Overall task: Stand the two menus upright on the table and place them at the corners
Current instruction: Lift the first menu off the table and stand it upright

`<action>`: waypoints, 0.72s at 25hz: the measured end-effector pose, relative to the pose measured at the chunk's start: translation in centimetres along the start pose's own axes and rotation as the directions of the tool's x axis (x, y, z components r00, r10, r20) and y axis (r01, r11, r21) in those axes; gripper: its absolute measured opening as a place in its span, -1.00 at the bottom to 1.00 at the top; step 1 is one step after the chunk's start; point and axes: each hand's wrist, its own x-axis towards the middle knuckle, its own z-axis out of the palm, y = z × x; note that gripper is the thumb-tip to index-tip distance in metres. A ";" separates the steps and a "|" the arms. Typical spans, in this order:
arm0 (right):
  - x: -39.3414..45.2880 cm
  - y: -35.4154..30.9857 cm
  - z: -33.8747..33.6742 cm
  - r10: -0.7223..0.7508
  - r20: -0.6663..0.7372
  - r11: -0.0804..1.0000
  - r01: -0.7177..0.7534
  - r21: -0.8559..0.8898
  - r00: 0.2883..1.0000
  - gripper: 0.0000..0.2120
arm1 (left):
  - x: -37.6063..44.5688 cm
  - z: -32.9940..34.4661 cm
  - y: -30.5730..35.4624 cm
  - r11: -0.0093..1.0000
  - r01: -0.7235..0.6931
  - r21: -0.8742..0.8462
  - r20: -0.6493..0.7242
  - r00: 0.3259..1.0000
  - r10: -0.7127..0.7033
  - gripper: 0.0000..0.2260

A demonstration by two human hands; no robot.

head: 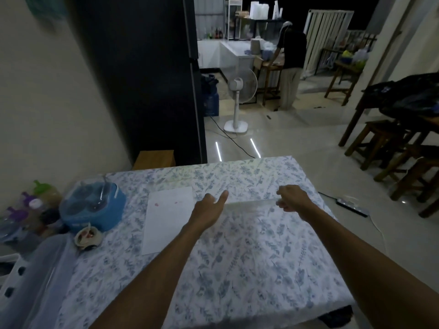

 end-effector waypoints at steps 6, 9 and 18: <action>5.2 -3.2 -1.6 0.064 0.061 0.941 -0.081 0.327 0.996 -0.66 | 6.3 -1.7 2.5 0.999 0.033 0.020 -0.083 0.996 -0.031 0.02; 7.1 -4.2 -1.8 0.049 0.048 0.946 -0.062 0.319 0.998 -0.61 | 8.5 -2.1 3.0 0.998 0.058 0.020 -0.108 0.993 -0.055 0.09; 11.1 -7.0 -1.0 -0.532 -0.311 0.825 0.400 -0.398 0.788 -0.61 | 13.3 -2.7 4.8 0.993 -0.019 0.117 -0.289 0.956 0.053 -0.32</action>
